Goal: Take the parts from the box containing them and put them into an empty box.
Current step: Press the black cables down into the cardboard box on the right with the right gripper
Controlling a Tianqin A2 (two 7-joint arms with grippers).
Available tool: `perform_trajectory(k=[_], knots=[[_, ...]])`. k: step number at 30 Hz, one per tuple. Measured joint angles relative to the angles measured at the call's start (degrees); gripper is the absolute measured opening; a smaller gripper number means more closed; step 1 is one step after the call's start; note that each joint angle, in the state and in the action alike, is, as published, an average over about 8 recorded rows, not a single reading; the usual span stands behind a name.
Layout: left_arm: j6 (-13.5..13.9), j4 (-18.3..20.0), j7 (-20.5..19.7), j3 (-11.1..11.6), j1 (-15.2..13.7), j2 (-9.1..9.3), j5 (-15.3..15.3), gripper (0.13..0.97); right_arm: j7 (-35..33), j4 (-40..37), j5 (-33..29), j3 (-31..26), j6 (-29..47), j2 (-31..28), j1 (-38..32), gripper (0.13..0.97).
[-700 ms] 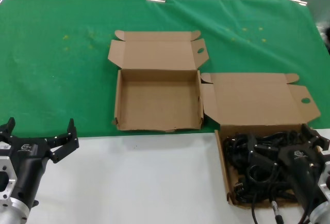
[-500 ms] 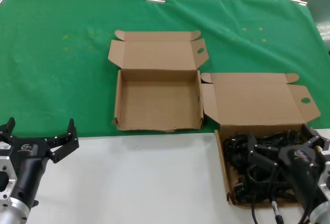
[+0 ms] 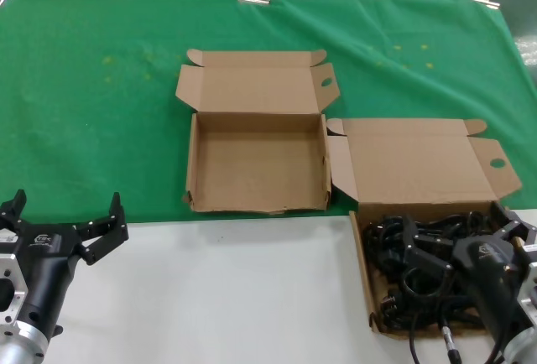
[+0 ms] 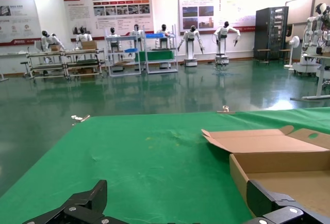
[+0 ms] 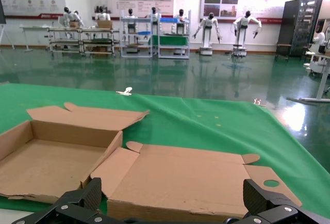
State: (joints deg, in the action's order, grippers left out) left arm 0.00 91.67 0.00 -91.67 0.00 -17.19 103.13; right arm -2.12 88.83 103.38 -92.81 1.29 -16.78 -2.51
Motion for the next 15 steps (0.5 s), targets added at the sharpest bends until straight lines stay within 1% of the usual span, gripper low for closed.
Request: perform_trajectory(k=[8, 15], knots=[[0.00, 0.00, 0.00, 0.00, 0.00, 0.00, 0.00, 0.932, 0.17, 0.03, 0.16, -0.33, -0.24, -0.33, 0.04, 0.966], [0.00, 0.00, 0.00, 0.00, 0.00, 0.00, -0.01, 0.845, 0.80, 0.42, 0.72, -1.40, -0.92, -1.64, 0.33, 0.966]])
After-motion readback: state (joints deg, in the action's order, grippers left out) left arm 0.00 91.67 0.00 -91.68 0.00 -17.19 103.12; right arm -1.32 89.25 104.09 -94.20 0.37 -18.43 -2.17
